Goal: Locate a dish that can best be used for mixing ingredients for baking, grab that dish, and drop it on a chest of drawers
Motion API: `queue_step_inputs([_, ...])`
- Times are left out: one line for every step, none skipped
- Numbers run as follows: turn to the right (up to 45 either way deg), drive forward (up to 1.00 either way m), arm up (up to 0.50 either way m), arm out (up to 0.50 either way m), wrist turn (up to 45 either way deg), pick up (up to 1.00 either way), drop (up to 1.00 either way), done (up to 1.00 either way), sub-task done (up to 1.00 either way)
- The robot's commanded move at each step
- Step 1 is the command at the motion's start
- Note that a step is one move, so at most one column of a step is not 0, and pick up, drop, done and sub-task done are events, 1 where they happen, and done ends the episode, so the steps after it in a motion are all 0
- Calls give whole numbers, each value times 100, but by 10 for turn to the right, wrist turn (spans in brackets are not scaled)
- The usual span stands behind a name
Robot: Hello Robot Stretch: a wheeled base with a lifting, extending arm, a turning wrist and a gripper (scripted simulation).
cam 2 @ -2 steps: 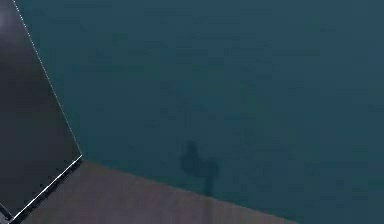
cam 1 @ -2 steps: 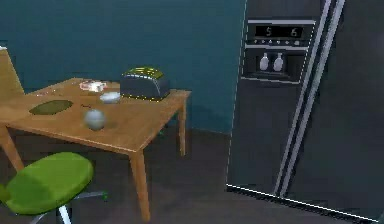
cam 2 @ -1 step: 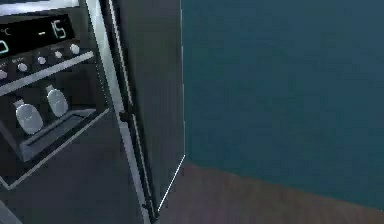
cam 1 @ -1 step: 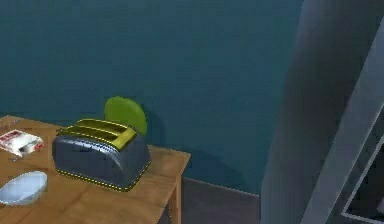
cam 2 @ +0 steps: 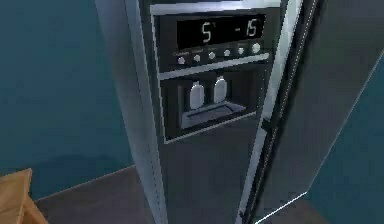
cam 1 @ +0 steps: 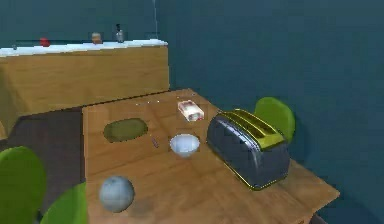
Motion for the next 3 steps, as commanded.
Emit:
queue_step_inputs([-450,0,0,0,0,0,0,0,0])
queue_step_inputs([-420,0,0,0,0,0,0,0,0])
queue_step_inputs([0,0,50,0,0,0,0,0,0])
